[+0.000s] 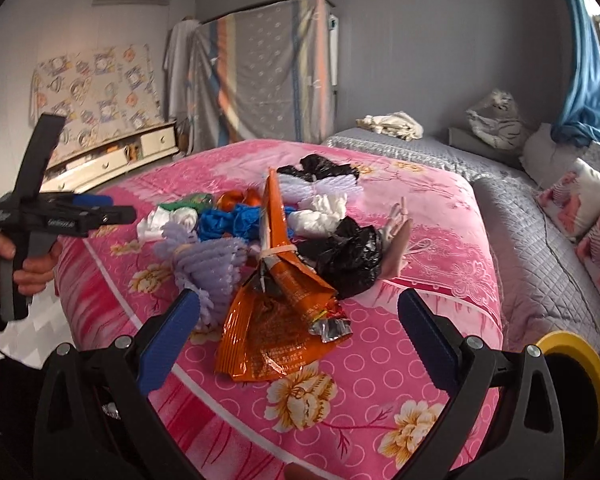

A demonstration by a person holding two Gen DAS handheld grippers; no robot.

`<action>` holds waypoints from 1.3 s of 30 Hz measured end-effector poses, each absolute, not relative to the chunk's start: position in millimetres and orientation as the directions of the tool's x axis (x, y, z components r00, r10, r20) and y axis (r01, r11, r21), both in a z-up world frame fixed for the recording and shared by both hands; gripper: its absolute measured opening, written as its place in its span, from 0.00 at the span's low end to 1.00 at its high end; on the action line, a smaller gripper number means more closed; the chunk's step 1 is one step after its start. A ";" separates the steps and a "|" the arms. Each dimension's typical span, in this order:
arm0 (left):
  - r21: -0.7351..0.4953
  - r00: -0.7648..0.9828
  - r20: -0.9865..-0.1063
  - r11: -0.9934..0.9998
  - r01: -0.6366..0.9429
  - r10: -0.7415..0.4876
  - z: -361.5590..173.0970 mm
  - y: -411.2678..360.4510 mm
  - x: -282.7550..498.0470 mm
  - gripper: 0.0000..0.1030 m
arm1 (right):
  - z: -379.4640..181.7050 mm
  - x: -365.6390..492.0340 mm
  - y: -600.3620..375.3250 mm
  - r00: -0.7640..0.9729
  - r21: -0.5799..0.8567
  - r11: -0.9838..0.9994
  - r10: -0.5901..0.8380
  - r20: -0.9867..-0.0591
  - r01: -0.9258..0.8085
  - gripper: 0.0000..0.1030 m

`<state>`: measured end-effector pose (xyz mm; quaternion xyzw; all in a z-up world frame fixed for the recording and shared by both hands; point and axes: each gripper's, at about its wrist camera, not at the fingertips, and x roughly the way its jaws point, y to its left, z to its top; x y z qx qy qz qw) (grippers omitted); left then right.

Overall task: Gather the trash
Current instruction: 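Grasp the white tissue with the left tool while the right tool grasps the orange chip bag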

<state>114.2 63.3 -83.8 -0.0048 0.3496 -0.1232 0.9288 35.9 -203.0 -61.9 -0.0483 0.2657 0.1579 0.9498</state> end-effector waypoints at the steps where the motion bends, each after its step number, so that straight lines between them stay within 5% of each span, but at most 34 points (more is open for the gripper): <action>1: -0.104 0.709 -0.664 0.969 0.225 -0.236 -86.5 64.3 120.0 0.92 | -63.1 39.7 -201.7 0.802 -0.014 0.943 0.276 -0.530 -0.334 0.92; 21: -0.179 0.548 -0.759 0.922 0.345 -0.352 -113.5 50.9 168.8 0.88 | -79.0 81.5 -205.4 0.620 0.099 0.886 0.392 -0.679 -0.453 0.85; 30: -0.186 0.511 -0.782 0.916 0.356 -0.357 -119.9 40.5 183.4 0.64 | -88.6 97.8 -205.3 0.563 0.163 0.871 0.432 -0.704 -0.464 0.70; 35: -0.115 0.517 -0.797 0.919 0.378 -0.312 -120.8 24.6 180.2 0.38 | -89.6 103.0 -204.5 0.539 0.199 0.863 0.454 -0.709 -0.465 0.61; 39: -0.088 0.528 -0.796 0.919 0.385 -0.297 -119.4 17.8 174.9 0.32 | -92.1 104.3 -205.7 0.537 0.212 0.865 0.456 -0.710 -0.454 0.56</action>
